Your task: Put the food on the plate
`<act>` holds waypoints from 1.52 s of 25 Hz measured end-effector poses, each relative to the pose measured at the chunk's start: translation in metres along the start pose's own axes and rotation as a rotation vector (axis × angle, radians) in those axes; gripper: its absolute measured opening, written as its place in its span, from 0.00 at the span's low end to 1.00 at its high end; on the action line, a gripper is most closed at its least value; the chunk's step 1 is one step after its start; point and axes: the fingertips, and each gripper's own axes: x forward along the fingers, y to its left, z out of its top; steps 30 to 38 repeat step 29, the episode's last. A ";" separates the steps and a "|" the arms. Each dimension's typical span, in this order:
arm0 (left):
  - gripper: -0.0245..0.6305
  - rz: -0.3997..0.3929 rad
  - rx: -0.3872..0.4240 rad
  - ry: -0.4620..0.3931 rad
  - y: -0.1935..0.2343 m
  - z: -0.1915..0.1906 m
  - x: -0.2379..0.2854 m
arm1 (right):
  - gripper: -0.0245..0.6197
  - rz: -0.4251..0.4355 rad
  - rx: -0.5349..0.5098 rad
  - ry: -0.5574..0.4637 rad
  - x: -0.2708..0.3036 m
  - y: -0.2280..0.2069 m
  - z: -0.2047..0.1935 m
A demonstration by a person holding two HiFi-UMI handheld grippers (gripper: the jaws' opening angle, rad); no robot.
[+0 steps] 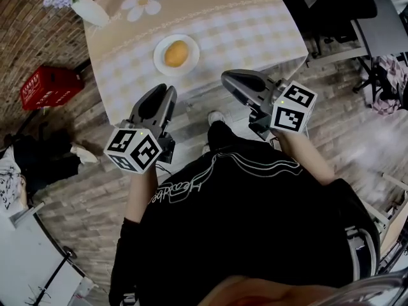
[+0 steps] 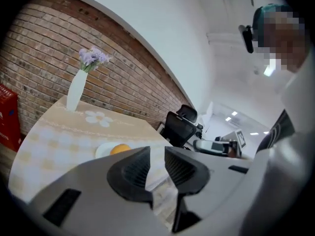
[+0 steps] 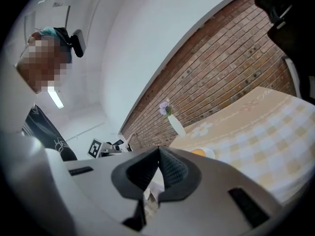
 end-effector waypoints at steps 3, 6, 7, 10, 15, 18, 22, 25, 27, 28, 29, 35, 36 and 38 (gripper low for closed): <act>0.10 -0.054 0.030 -0.023 -0.032 0.004 -0.020 | 0.03 0.022 -0.039 -0.012 -0.005 0.024 -0.005; 0.07 -0.091 0.054 -0.048 -0.055 0.008 -0.035 | 0.03 0.039 -0.058 -0.022 -0.009 0.040 -0.008; 0.07 -0.098 0.062 -0.050 -0.059 0.010 -0.039 | 0.03 0.043 -0.058 -0.024 -0.008 0.044 -0.008; 0.06 -0.115 0.074 -0.048 -0.068 0.017 -0.044 | 0.03 0.053 -0.051 -0.025 -0.005 0.052 -0.005; 0.06 -0.121 0.115 -0.056 -0.086 0.026 -0.051 | 0.03 0.059 -0.066 -0.043 -0.014 0.066 0.003; 0.06 -0.114 0.126 -0.062 -0.090 0.018 -0.060 | 0.03 0.064 -0.073 -0.051 -0.021 0.076 -0.004; 0.06 -0.113 0.118 -0.070 -0.095 -0.002 -0.078 | 0.03 0.069 -0.084 -0.050 -0.027 0.091 -0.023; 0.06 -0.107 0.115 -0.071 -0.097 -0.004 -0.082 | 0.03 0.071 -0.088 -0.051 -0.029 0.097 -0.024; 0.06 -0.104 0.112 -0.073 -0.099 -0.004 -0.083 | 0.03 0.073 -0.091 -0.050 -0.032 0.099 -0.025; 0.06 -0.103 0.112 -0.073 -0.101 -0.005 -0.083 | 0.03 0.073 -0.092 -0.050 -0.034 0.099 -0.025; 0.06 -0.102 0.111 -0.074 -0.102 -0.005 -0.083 | 0.03 0.073 -0.093 -0.050 -0.035 0.100 -0.025; 0.06 -0.102 0.111 -0.074 -0.102 -0.005 -0.083 | 0.03 0.073 -0.093 -0.050 -0.035 0.100 -0.025; 0.06 -0.102 0.111 -0.074 -0.102 -0.005 -0.083 | 0.03 0.073 -0.093 -0.050 -0.035 0.100 -0.025; 0.06 -0.102 0.111 -0.074 -0.102 -0.005 -0.083 | 0.03 0.073 -0.093 -0.050 -0.035 0.100 -0.025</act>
